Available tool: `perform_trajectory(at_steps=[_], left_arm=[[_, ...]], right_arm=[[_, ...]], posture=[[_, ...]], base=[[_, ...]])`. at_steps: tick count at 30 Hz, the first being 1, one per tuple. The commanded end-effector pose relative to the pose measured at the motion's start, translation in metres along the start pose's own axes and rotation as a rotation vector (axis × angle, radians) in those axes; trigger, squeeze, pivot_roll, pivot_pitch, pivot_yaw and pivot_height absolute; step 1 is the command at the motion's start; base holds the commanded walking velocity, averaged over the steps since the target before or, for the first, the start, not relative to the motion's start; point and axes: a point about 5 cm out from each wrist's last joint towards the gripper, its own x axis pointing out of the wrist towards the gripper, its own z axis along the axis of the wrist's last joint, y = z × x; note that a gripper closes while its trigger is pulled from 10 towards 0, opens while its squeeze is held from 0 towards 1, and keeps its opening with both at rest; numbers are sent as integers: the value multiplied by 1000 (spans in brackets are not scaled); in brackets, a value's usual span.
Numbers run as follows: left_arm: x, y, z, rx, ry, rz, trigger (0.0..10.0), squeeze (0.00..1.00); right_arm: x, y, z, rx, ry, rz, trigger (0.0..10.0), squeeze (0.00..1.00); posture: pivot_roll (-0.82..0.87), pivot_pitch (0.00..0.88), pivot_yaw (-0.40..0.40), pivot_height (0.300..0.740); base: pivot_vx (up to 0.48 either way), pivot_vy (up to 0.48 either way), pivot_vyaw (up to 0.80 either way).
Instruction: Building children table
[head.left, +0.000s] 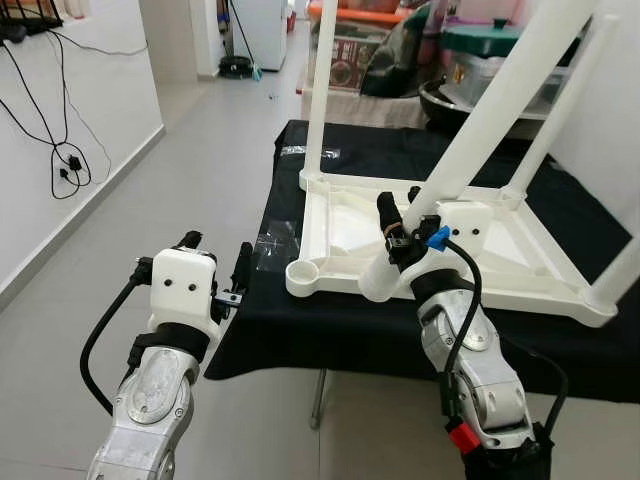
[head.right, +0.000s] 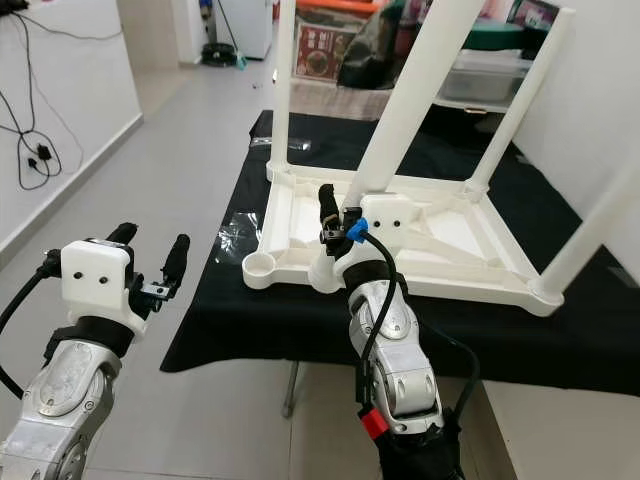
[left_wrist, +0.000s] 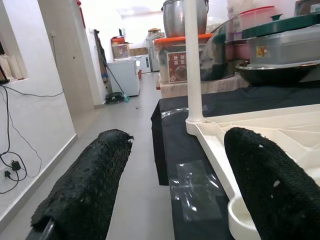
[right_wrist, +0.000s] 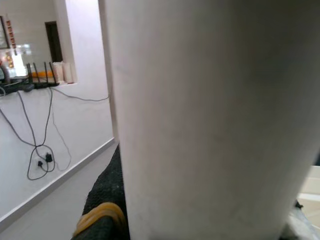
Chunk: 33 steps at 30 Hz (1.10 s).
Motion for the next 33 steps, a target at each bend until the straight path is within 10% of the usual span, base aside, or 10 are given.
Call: perform_trajectory(at_steps=[1, 19, 33], left_arm=[[1, -2, -3, 18, 19, -10, 10000, 0], [2, 0, -6, 11, 41, 13, 10000, 0], [-54, -27, -32, -172, 230, -333, 10000, 0]], right_arm=[[2, -2, 2, 3, -14, -4, 10000, 0], [4, 1, 3, 40, -17, 22, 10000, 0], [62, -8, 11, 205, 123, 619, 10000, 0]], posture=[[108, 3, -76, 740], [110, 9, -80, 740], [118, 69, -111, 740]], base=[[428, 0, 0], [74, 0, 0], [0, 0, 0]])
